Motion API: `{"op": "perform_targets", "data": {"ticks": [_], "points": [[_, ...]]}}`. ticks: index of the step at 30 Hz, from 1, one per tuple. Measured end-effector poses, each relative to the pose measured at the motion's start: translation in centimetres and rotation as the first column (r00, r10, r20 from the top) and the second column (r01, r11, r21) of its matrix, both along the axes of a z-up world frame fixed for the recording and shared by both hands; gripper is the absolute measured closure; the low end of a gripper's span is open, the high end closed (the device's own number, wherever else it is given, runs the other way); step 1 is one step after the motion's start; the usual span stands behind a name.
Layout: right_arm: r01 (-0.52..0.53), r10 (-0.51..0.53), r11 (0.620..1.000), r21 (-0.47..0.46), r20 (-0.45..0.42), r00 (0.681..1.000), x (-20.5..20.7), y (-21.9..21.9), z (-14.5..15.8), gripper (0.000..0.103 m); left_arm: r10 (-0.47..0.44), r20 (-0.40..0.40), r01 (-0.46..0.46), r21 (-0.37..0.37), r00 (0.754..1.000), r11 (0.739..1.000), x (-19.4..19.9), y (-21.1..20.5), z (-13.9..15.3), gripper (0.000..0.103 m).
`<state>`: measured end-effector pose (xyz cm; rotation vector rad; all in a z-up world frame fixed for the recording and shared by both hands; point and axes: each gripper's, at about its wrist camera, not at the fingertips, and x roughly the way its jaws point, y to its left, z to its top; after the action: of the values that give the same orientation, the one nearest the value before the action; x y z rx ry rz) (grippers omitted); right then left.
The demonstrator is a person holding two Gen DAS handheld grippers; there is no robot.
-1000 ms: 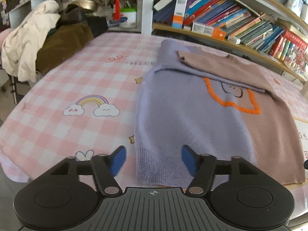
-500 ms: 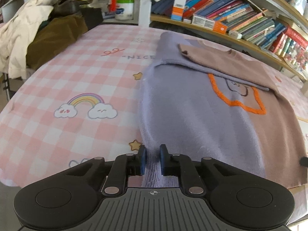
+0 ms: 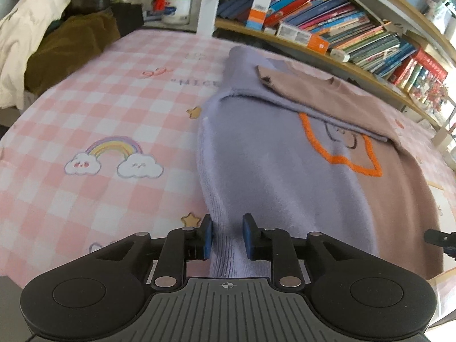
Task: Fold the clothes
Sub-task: 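Grasp the pink hem with the right gripper while the left gripper grasps the lavender hem, then lift the hem with both grippers and fold it up onto the collar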
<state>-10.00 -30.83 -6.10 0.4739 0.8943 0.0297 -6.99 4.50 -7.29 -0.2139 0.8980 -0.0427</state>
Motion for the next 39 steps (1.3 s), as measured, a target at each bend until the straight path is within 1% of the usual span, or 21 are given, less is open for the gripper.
{"op": "perform_targets", "data": {"ticks": [3, 4, 5, 6, 7, 8, 13, 17, 26, 35, 39], "points": [[-0.005, 0.005, 1.0, 0.011, 0.0, 1.0, -0.6, -0.1, 0.0, 0.076, -0.001, -0.003, 0.001, -0.007, 1.0, 1.0, 0.0, 0.2, 0.0, 0.08], [-0.013, 0.013, 1.0, 0.011, -0.001, 1.0, -0.8, 0.0, -0.1, 0.08, 0.0, -0.002, 0.0, -0.009, 1.0, 1.0, 0.0, 0.2, 0.0, 0.082], [-0.021, 0.021, 1.0, 0.011, -0.008, 1.0, -0.8, 0.1, -0.2, 0.092, 0.0, -0.002, 0.0, -0.012, 1.0, 1.0, 0.0, 0.2, -0.1, 0.086], [-0.024, 0.024, 1.0, 0.012, -0.01, 1.0, -0.8, 0.1, -0.2, 0.092, -0.002, -0.002, 0.002, -0.015, 1.0, 1.0, 0.0, 0.3, -0.1, 0.089], [-0.024, 0.024, 1.0, 0.014, -0.01, 1.0, -0.9, 0.0, -0.3, 0.093, -0.003, -0.004, 0.003, -0.017, 1.0, 1.0, 0.1, 0.3, -0.1, 0.095], [-0.02, 0.02, 1.0, 0.015, -0.011, 1.0, -1.0, -0.1, -0.2, 0.093, -0.002, -0.006, 0.002, -0.018, 1.0, 1.0, 0.0, 0.4, -0.1, 0.097], [0.0, 0.0, 0.999, 0.034, 0.001, 1.0, -1.9, -1.0, 0.3, 0.094, -0.011, -0.009, 0.011, -0.036, 1.0, 0.999, -0.5, 0.7, 0.1, 0.098], [-0.009, 0.009, 0.999, 0.038, 0.008, 1.0, -3.1, -1.1, 0.7, 0.094, -0.01, -0.005, 0.01, -0.045, 1.0, 0.999, -1.6, 0.7, 0.3, 0.098], [-0.036, 0.036, 0.997, 0.064, 0.006, 0.999, -6.7, -1.7, 1.1, 0.094, 0.011, 0.002, -0.011, -0.071, 1.0, 0.997, -5.3, 0.8, 0.8, 0.098], [-0.075, 0.076, 0.993, 0.086, -0.014, 0.997, -10.0, -2.4, 0.9, 0.094, 0.03, -0.014, -0.031, -0.068, 0.999, 0.997, -8.7, 0.4, 0.5, 0.098], [-0.083, 0.087, 0.99, 0.113, -0.03, 0.996, -10.9, -3.0, 0.8, 0.094, 0.04, -0.025, -0.041, -0.079, 0.999, 0.996, -9.9, 0.3, 0.2, 0.098]]}}
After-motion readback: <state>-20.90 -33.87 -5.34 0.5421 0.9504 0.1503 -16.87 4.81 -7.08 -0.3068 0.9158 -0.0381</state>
